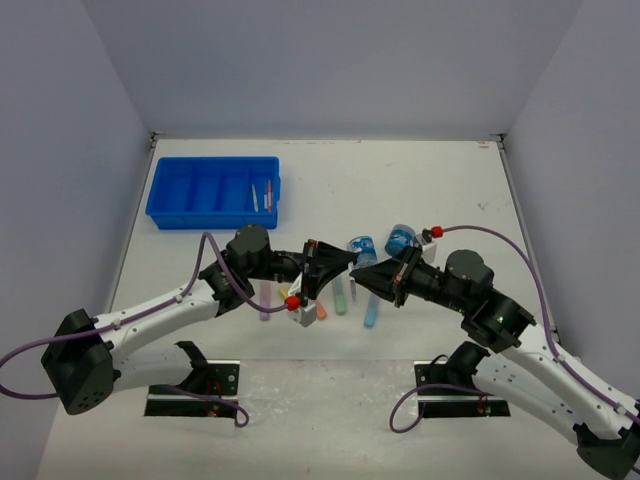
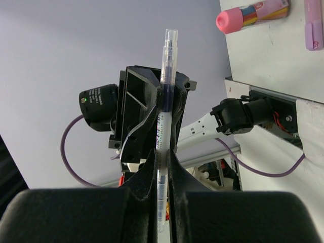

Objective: Sort the stationery into containers
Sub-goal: Close the pen cap on the pen.

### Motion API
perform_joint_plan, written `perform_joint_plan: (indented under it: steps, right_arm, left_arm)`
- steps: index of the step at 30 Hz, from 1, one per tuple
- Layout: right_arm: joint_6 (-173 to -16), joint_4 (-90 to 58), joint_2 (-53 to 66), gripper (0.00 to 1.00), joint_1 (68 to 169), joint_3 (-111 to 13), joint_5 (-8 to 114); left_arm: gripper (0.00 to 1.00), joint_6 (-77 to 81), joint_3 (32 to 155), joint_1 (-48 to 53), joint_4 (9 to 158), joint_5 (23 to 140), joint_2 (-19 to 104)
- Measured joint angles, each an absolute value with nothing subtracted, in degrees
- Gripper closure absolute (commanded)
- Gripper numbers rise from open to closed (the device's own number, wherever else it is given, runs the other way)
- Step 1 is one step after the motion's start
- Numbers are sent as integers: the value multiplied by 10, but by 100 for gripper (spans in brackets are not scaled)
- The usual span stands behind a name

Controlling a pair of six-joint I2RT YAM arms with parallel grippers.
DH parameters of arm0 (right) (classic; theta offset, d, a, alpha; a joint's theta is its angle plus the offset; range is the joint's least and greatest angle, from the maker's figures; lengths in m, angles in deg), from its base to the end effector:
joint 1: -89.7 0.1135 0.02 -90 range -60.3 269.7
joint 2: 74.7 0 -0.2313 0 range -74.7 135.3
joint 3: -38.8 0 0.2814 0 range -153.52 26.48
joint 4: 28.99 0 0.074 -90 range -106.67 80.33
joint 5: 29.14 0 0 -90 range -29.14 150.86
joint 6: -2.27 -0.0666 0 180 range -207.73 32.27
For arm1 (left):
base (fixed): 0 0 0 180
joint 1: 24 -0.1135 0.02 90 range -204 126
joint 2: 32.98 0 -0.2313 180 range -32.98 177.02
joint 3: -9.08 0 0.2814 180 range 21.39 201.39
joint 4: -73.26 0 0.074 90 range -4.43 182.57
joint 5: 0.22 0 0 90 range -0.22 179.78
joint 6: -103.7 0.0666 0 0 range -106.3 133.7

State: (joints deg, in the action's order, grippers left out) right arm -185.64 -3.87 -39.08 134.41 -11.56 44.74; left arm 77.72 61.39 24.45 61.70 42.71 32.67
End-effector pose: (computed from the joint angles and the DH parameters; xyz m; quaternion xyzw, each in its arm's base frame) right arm 0.1574 0.1819 0.2949 0.2603 0.7203 0.6350 0.1011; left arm 0.1743 -0.2701 0.2556 0.7017 0.1348 -0.1976 0.6711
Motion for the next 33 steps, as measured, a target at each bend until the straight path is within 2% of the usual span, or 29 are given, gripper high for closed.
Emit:
perform_joint_plan:
  steps: [2,4,7,10,12,16,23,26,33]
  right_arm:
    - [-1857,-38,-391,95,1344,-116,447]
    - [-1857,-38,-391,82,1344,-116,448]
    - [-1857,-38,-394,68,1344,-116,450]
    - [-1856,-38,-400,47,1344,-116,453]
    - [-1855,-38,-407,41,1344,-116,455]
    - [-1856,-39,-416,37,1344,-116,463]
    - [-1848,-38,-426,7,1342,-115,469]
    - [-1829,-34,-450,1,1339,-115,485]
    - [-1705,-4,-530,1,1330,-117,614]
  left_arm:
    - [100,779,616,244,622,426,327]
    - [100,779,618,244,627,425,327]
    - [100,779,620,245,637,423,327]
    - [100,779,622,247,646,421,327]
    - [100,779,626,248,652,420,328]
    - [100,778,633,248,664,418,328]
    - [100,755,653,248,684,422,328]
    - [100,730,668,248,694,431,328]
    - [100,612,695,248,703,464,326]
